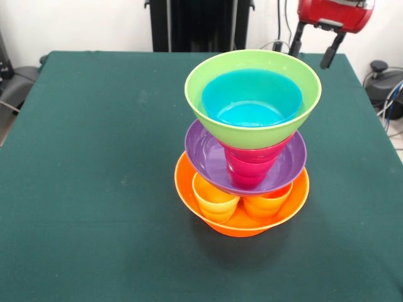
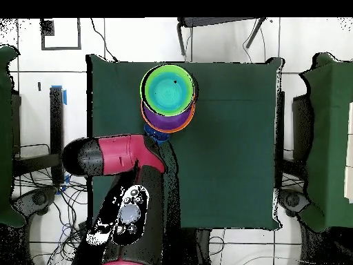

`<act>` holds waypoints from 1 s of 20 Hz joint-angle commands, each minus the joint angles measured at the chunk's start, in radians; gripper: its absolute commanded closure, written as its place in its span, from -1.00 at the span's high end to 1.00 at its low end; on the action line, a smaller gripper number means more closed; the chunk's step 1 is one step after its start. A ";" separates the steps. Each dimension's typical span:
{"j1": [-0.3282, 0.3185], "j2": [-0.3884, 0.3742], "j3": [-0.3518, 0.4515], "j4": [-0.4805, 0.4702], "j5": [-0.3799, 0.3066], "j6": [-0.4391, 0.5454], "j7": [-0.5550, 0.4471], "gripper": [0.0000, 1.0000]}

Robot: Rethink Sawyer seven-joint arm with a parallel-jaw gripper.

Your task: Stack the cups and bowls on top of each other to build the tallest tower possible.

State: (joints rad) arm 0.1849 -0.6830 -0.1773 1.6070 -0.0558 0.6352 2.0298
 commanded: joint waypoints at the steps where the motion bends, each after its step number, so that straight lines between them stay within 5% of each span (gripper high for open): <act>1: -0.040 0.059 0.117 0.064 -0.004 -0.035 0.043 1.00; 20: -0.120 0.072 0.158 0.086 -0.064 -0.099 -0.031 1.00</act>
State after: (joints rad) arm 0.0883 -0.6832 -0.1521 1.6311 -0.0560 0.5959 2.0298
